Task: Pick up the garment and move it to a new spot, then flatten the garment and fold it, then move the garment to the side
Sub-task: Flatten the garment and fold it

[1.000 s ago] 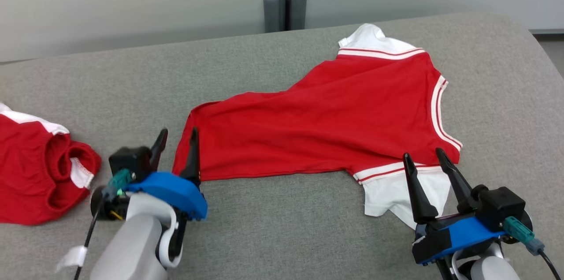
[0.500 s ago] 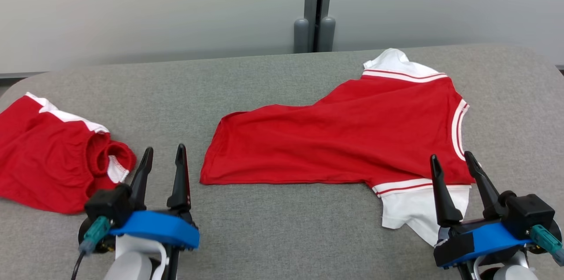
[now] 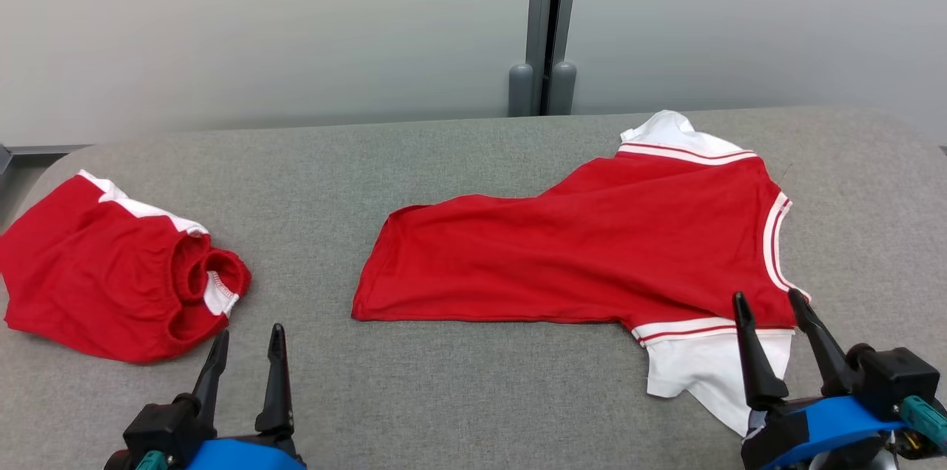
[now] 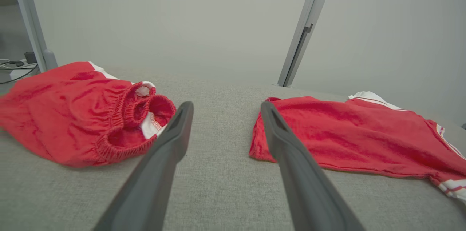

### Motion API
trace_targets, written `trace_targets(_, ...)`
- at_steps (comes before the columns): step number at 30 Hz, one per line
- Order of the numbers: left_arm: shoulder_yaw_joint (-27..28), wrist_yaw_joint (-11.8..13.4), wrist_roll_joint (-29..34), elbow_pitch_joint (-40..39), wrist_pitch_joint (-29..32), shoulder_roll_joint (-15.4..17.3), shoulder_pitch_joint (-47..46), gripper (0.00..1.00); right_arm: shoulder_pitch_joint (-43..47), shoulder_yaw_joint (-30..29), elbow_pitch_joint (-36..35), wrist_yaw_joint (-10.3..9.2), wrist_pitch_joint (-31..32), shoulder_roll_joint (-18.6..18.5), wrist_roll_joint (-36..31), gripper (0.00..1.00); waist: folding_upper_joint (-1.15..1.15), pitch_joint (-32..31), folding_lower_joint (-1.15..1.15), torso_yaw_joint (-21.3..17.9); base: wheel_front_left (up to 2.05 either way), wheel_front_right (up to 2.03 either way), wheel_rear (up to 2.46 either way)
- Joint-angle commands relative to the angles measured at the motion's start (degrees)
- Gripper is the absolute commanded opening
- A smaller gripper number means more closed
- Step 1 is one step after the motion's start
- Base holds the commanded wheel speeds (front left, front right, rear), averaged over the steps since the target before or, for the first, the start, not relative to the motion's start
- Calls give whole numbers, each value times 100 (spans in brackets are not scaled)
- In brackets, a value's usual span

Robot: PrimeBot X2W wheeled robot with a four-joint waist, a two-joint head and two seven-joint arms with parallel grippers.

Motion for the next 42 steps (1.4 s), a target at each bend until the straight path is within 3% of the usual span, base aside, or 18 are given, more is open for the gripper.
trace_targets(1, 66, -26, 60, -8, -24, 25, 78, 100, 97, -44, 3, 1, 49, -19, 9, 100, 0, -34, 1, -4, 0, 0, 0)
trace_targets(29, 359, -165, 384, -22, -25, -106, -62, 100, 88, -126, -144, 1, 325, 38, 180, 100, 0, 127, 1, -103, 0, 0, 0)
trace_targets(35, 142, -209, 471, 304, 20, -149, -311, 100, 43, -121, -158, 1, 517, 38, 246, 100, 0, 269, 1, -214, 0, 0, 0)
trace_targets(42, -113, -112, 629, 1106, 493, -189, -1082, 100, -7, -185, -11, 1, 1105, 35, 363, 100, 0, 575, 1, -427, 0, 0, 0)
